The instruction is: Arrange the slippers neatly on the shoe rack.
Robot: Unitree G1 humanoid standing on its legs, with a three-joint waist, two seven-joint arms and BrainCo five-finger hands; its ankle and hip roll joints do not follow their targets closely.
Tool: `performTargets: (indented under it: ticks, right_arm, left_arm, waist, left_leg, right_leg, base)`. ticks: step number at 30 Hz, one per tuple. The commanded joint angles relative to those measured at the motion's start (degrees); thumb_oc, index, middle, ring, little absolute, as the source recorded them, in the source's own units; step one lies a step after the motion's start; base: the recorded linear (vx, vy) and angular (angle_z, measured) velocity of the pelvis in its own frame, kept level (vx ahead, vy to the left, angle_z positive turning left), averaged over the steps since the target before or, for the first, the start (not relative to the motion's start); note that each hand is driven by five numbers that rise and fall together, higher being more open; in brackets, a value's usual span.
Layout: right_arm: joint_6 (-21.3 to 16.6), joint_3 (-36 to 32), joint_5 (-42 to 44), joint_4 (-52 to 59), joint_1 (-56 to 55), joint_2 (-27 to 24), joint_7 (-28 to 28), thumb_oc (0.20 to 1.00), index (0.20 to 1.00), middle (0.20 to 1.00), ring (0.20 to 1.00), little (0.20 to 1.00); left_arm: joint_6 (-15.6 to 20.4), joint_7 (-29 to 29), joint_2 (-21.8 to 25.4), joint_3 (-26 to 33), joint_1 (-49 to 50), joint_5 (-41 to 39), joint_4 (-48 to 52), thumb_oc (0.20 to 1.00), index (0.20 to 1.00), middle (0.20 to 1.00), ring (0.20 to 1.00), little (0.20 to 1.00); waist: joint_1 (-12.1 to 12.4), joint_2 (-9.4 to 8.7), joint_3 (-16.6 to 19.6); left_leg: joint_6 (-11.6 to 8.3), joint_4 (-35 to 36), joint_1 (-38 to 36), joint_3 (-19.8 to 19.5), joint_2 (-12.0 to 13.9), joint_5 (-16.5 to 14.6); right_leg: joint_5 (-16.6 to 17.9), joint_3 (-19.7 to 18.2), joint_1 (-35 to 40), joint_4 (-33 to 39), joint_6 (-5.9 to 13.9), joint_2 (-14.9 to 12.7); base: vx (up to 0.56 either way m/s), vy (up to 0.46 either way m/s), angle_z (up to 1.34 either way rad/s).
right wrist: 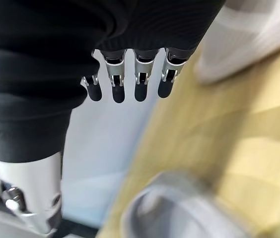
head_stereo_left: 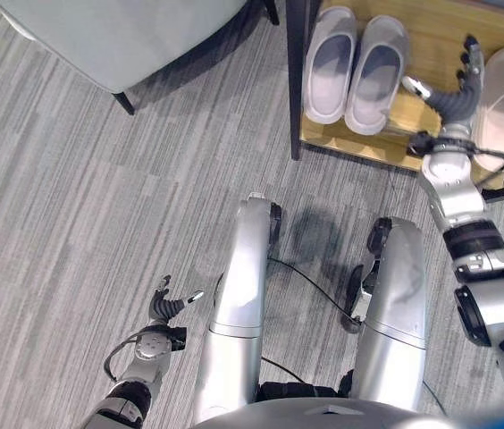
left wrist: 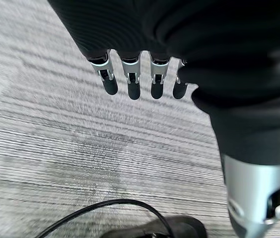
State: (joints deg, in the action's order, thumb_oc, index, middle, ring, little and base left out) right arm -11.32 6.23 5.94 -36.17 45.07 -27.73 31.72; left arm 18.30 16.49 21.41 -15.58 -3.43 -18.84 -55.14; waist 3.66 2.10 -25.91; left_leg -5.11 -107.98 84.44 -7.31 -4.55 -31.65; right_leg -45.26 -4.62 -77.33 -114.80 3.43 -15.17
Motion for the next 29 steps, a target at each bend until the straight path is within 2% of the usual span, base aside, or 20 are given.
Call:
performTargets:
  ticks: [1, 3, 6, 9, 10, 11, 12, 13, 14, 15, 16, 17, 18, 20, 22, 23, 25, 29]
  right_arm:
    - [-2.34, 0.57, -1.66, 0.52, 4.79, -0.82, 1.05, 1.000, 1.000, 1.000, 1.000, 1.000]
    - [-2.58, -0.02, -1.67, 2.23, 1.64, -0.59, 0.08, 1.000, 1.000, 1.000, 1.000, 1.000]
    - [-3.09, -1.16, -3.53, 7.65, -8.25, 0.92, -3.01, 1.000, 1.000, 1.000, 1.000, 1.000]
    - [-3.40, -1.76, -3.95, 10.34, -18.84, 4.38, -5.97, 1.000, 1.000, 1.000, 1.000, 1.000]
    - [-2.88, -1.13, -5.94, 9.95, -24.18, 5.58, -7.20, 1.000, 1.000, 1.000, 1.000, 1.000]
    - [-2.61, -1.59, -5.86, 9.89, -27.05, 6.30, -7.66, 1.000, 1.000, 1.000, 1.000, 1.000]
    - [-2.20, -1.88, -5.55, 7.85, -31.54, 7.76, -9.21, 1.000, 1.000, 1.000, 1.000, 1.000]
    - [-1.44, -1.49, -6.24, 5.04, -35.19, 8.77, -10.57, 1.000, 1.000, 1.000, 1.000, 1.000]
    - [-0.88, -1.26, -6.86, 2.89, -37.29, 9.23, -11.42, 1.000, 1.000, 1.000, 1.000, 1.000]
    - [-0.60, -0.79, -7.24, 1.31, -38.88, 9.68, -12.23, 1.000, 1.000, 1.000, 1.000, 1.000]
    - [-0.25, -0.13, -7.96, -0.80, -40.18, 10.05, -12.74, 1.000, 1.000, 1.000, 1.000, 1.000]
    - [1.36, 1.94, -9.74, -11.13, -42.64, 11.42, -14.43, 1.000, 1.000, 1.000, 1.000, 1.000]
    - [2.97, 3.23, -11.51, -19.84, -43.24, 12.18, -15.52, 1.000, 1.000, 1.000, 1.000, 1.000]
    - [3.53, 2.04, -8.87, -25.42, -43.77, 13.31, -17.42, 1.000, 1.000, 1.000, 1.000, 1.000]
    - [4.19, 0.54, -5.46, -31.65, -44.83, 14.25, -19.84, 1.000, 1.000, 1.000, 1.000, 1.000]
    - [4.18, 0.54, -5.44, -31.66, -44.83, 14.24, -19.85, 1.000, 1.000, 1.000, 1.000, 1.000]
    - [6.24, 0.41, -5.21, -39.30, -47.89, 14.10, -23.67, 1.000, 1.000, 1.000, 1.000, 1.000]
    - [7.23, 0.17, -4.84, -41.57, -49.48, 14.19, -25.34, 1.000, 1.000, 1.000, 1.000, 1.000]
  left_arm:
    - [1.17, -0.23, -0.82, -1.37, 2.43, 0.06, -1.31, 1.000, 1.000, 1.000, 1.000, 1.000]
    - [1.15, -0.62, -1.52, -0.60, 2.50, 0.02, -2.51, 1.000, 1.000, 1.000, 1.000, 1.000]
    - [0.76, -1.35, -2.78, -0.33, 3.01, 2.86, -4.86, 1.000, 1.000, 1.000, 1.000, 1.000]
    - [-0.17, -2.73, -4.91, -0.26, 3.57, 4.91, -7.86, 1.000, 1.000, 1.000, 1.000, 1.000]
    - [-0.99, -3.54, -6.13, 0.50, 3.75, 5.83, -9.63, 1.000, 1.000, 1.000, 1.000, 1.000]
    - [-1.42, -3.49, -6.51, 1.03, 4.20, 6.87, -10.42, 1.000, 1.000, 1.000, 1.000, 1.000]
    - [-2.48, -4.43, -7.15, 2.22, 4.63, 8.16, -12.38, 1.000, 1.000, 1.000, 1.000, 1.000]
    - [-3.80, -5.51, -7.76, 3.49, 4.79, 9.54, -14.50, 1.000, 1.000, 1.000, 1.000, 1.000]
    - [-4.30, -6.24, -8.15, 4.16, 5.08, 10.37, -15.33, 1.000, 1.000, 1.000, 1.000, 1.000]
    - [-4.70, -6.81, -8.31, 4.65, 5.14, 10.70, -15.81, 1.000, 1.000, 1.000, 1.000, 1.000]
    - [-5.16, -7.29, -8.51, 5.43, 5.35, 10.71, -16.46, 1.000, 1.000, 1.000, 1.000, 1.000]
    - [-6.36, -9.54, -8.97, 8.75, 5.67, 8.95, -18.56, 1.000, 1.000, 1.000, 1.000, 1.000]
    - [-7.02, -10.66, -9.12, 9.72, 5.66, 9.01, -19.51, 1.000, 1.000, 1.000, 1.000, 1.000]
    - [-7.25, -10.94, -9.30, 9.46, 5.83, 9.97, -20.02, 1.000, 1.000, 1.000, 1.000, 1.000]
    - [-8.01, -11.67, -9.87, 8.95, 5.52, 11.07, -20.94, 1.000, 1.000, 1.000, 1.000, 1.000]
    - [-8.00, -11.67, -9.88, 8.94, 5.53, 11.07, -20.94, 1.000, 1.000, 1.000, 1.000, 1.000]
    - [-9.16, -13.74, -11.00, 7.71, 4.58, 12.63, -21.95, 1.000, 1.000, 1.000, 1.000, 1.000]
    - [-9.61, -14.97, -11.42, 6.67, 3.78, 13.75, -22.09, 1.000, 1.000, 1.000, 1.000, 1.000]
  waist:
    - [2.50, 0.32, 6.25]
    - [2.17, 0.02, 7.05]
    - [0.73, -0.68, 8.67]
    - [-1.13, -1.99, 10.21]
    - [-1.74, -2.72, 11.11]
    - [-2.05, -3.10, 11.51]
    - [-2.34, -4.02, 11.65]
    - [-2.71, -4.68, 13.30]
    - [-2.85, -4.94, 13.69]
    - [-3.24, -5.22, 14.47]
    - [-3.37, -5.54, 15.09]
    - [-2.88, -6.26, 17.23]
    - [-2.26, -6.58, 18.09]
    - [-2.31, -6.40, 19.78]
    - [-2.36, -6.28, 20.99]
    - [-2.32, -6.26, 20.83]
    - [-2.47, -5.55, 24.16]
    - [-2.69, -4.89, 26.04]
  left_leg:
    - [4.43, -3.38, 5.41, -0.39, 0.48, -3.30]
    - [4.73, -0.68, 3.65, -0.34, 1.09, -2.74]
    - [5.38, 9.44, -3.50, 0.19, 3.22, 0.14]
    - [5.23, 25.15, -14.21, 0.41, 4.56, 5.35]
    - [5.19, 32.35, -19.73, 0.79, 5.05, 7.11]
    - [5.22, 35.83, -23.29, 0.95, 4.91, 7.97]
    - [4.74, 43.80, -31.38, 1.45, 4.89, 10.32]
    - [4.77, 50.84, -38.39, 1.36, 4.91, 11.87]
    - [4.69, 54.60, -42.14, 1.16, 4.91, 13.14]
    - [4.72, 58.81, -44.82, 1.12, 4.74, 15.60]
    - [4.53, 63.18, -48.88, 1.01, 4.89, 16.52]
    - [3.61, 73.86, -58.62, 0.96, 4.93, 20.25]
    - [3.61, 80.52, -64.89, 1.19, 5.34, 21.19]
    - [3.22, 86.30, -69.23, 1.44, 5.46, 24.10]
    - [3.22, 92.11, -73.97, 1.89, 5.58, 25.42]
    - [3.20, 92.40, -74.32, 1.91, 5.63, 25.54]
    - [2.96, 102.37, -82.30, 2.76, 6.17, 28.54]
    - [2.98, 108.30, -86.87, 3.49, 6.89, 29.85]
  right_leg:
    - [11.54, -2.98, -8.06, 3.03, -2.49, 0.00]
    - [12.46, -2.20, -6.90, 5.62, -2.16, -0.64]
    - [14.61, 0.82, -0.51, 15.89, -1.92, -1.53]
    - [17.80, 4.29, 10.14, 30.61, -1.71, -1.80]
    - [19.27, 5.70, 15.38, 37.99, -1.42, -2.11]
    - [20.21, 6.60, 18.74, 41.56, -0.95, -1.87]
    - [22.25, 9.00, 27.18, 50.54, -0.58, -1.41]
    - [24.21, 10.78, 34.40, 57.78, 0.31, -1.15]
    - [25.72, 12.00, 38.40, 61.48, 0.95, -0.97]
    - [27.90, 13.23, 41.17, 65.09, 0.80, -0.96]
    - [29.01, 14.04, 45.38, 68.81, 1.17, -0.84]
    - [32.41, 16.49, 55.59, 78.87, 2.46, 0.34]
    - [34.46, 17.57, 61.17, 84.10, 2.99, 1.00]
    - [36.33, 18.40, 64.62, 88.82, 3.32, 1.82]
    - [38.18, 18.65, 68.31, 93.86, 3.68, 2.94]
    - [38.27, 18.66, 68.62, 94.08, 3.67, 2.99]
    - [41.29, 18.86, 75.42, 104.15, 4.23, 4.87]
    - [42.74, 18.56, 79.90, 110.63, 4.48, 5.94]
  base:
    - [-0.14, -0.002, 0.04]
    - [-0.04, 0.023, 0.04]
    - [-0.05, 0.044, 0.04]
    - [-0.09, 0.036, -0.03]
    - [-0.06, 0.040, 0.01]
    - [0.00, 0.032, -0.02]
    - [0.13, 0.021, -0.11]
    - [0.19, 0.000, 0.02]
    - [0.17, 0.006, 0.09]
    - [0.12, -0.014, 0.00]
    - [0.33, -0.055, -0.10]
    - [0.45, -0.093, 0.02]
    - [0.43, -0.091, 0.23]
    - [0.19, -0.047, 0.15]
    - [0.11, -0.045, -0.07]
    - [0.12, -0.049, 0.03]
    - [0.13, -0.104, 0.00]
    - [0.03, -0.081, -0.17]
